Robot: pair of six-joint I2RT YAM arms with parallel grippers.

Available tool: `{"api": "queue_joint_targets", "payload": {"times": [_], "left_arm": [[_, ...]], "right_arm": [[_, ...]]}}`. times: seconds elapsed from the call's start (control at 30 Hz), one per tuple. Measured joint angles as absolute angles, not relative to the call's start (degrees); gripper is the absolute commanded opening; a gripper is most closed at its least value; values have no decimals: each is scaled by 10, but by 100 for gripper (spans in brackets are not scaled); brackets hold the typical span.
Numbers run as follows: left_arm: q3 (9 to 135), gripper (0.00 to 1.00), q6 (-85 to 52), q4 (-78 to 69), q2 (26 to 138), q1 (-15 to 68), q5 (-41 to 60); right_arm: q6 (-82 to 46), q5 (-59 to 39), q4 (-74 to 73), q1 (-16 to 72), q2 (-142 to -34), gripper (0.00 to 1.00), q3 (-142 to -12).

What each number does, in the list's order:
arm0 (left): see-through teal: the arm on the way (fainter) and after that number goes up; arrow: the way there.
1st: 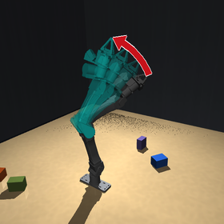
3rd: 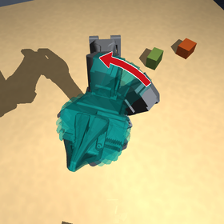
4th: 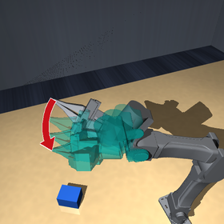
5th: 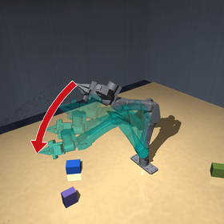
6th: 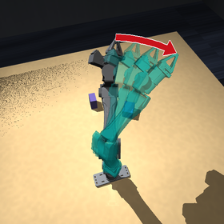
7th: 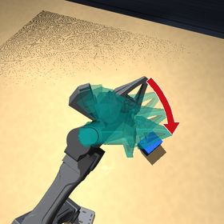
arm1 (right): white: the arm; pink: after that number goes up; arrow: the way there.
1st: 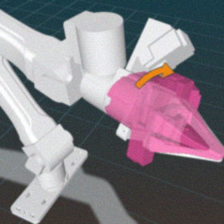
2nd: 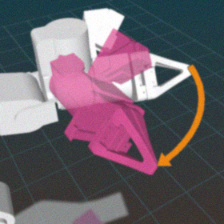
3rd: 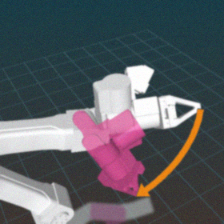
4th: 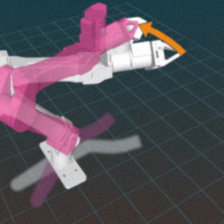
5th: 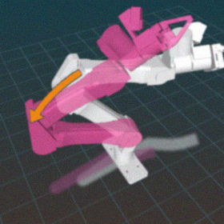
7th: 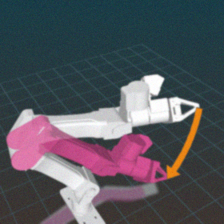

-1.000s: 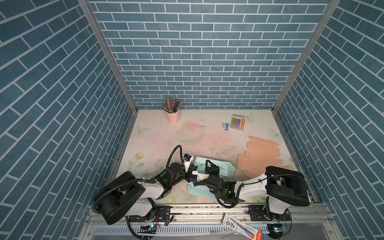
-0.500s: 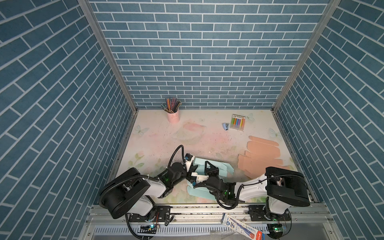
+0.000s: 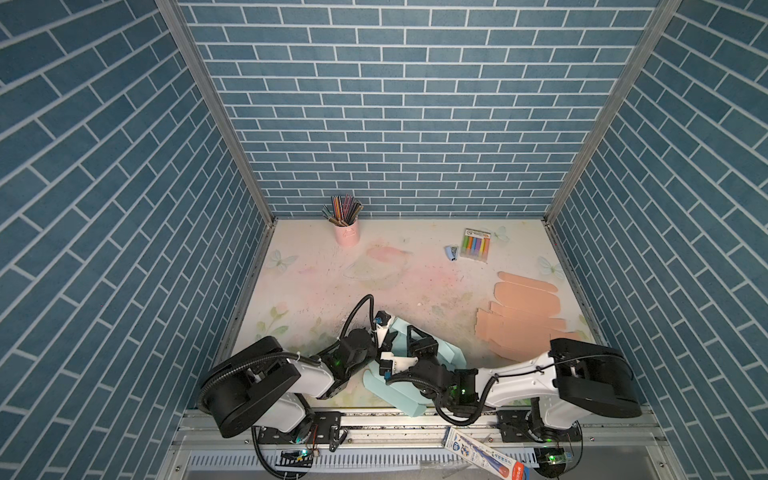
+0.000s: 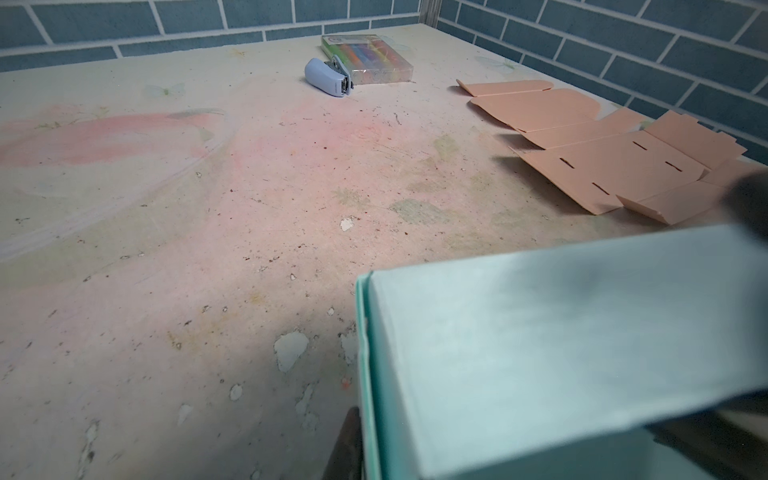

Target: Fold the paper box

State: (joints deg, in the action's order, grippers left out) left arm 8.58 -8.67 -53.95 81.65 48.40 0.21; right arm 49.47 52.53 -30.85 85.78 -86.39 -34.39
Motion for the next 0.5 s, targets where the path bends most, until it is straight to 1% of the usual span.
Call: {"api": "queue_joint_targets", "payload": {"times": [0.07, 0.17, 0.2, 0.33, 0.4, 0.5], "left_arm": [[86, 14, -85, -540, 816, 485, -3], [85, 14, -83, -539, 811, 489, -11], [85, 14, -82, -539, 809, 492, -17], [85, 14, -76, -539, 803, 505, -34], [85, 14, -72, -538, 804, 508, -41], [85, 14, -68, -539, 804, 513, -49]], "right_arm": [[437, 504, -267, 867, -810, 56, -353], [346, 458, -218, 873, -715, 64, -354], [326, 447, -212, 873, -692, 65, -353], [237, 377, -198, 849, -627, 63, -343], [183, 337, -185, 813, -623, 61, -350], [88, 257, -157, 732, -632, 60, -372]]}}
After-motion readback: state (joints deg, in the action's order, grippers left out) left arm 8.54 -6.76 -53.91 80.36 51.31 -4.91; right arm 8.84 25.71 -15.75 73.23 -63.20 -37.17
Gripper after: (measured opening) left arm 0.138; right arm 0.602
